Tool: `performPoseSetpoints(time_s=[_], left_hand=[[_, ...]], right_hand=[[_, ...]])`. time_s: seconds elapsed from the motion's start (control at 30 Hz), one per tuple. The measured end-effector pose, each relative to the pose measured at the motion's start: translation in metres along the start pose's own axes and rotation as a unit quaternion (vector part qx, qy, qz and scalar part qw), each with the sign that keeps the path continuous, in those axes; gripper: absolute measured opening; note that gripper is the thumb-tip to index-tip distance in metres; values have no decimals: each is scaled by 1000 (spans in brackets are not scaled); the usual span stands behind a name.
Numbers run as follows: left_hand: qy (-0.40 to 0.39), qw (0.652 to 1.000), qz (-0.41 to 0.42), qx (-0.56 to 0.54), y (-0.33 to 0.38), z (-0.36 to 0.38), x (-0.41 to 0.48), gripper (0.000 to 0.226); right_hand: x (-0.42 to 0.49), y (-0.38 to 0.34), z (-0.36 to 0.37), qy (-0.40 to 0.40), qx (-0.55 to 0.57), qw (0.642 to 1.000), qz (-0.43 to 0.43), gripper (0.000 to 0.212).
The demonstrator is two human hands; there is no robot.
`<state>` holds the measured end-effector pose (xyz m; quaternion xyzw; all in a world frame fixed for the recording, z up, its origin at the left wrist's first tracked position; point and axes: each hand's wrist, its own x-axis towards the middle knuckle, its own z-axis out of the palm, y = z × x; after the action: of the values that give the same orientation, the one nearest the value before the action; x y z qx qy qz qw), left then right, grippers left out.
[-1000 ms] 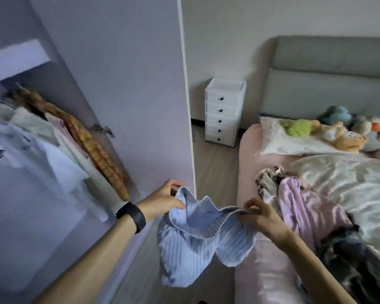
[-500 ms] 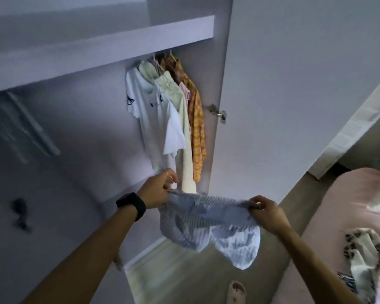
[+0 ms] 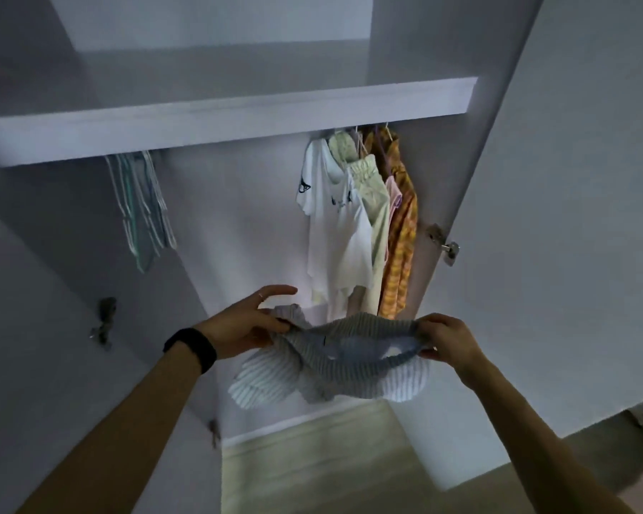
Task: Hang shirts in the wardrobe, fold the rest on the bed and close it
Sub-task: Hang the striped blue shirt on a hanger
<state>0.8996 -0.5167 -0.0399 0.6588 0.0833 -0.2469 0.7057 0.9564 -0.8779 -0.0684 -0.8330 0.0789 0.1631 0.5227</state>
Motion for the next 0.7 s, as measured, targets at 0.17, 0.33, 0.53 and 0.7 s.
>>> performPoseSetpoints(time_s=[0.17, 0.33, 0.53, 0.7], left_hand=[[99, 995, 17, 23, 8, -15, -40, 39], [220, 935, -48, 273, 14, 5, -81, 64], [389, 899, 26, 198, 7, 9, -130, 68], [455, 840, 34, 295, 2, -10, -164, 32]], right_hand=[[38, -22, 12, -36, 141, 989, 39, 11], [71, -52, 64, -105, 112, 987, 39, 12], [87, -97, 144, -172, 2, 985, -16, 24], [69, -138, 182, -204, -21, 979, -4, 19]])
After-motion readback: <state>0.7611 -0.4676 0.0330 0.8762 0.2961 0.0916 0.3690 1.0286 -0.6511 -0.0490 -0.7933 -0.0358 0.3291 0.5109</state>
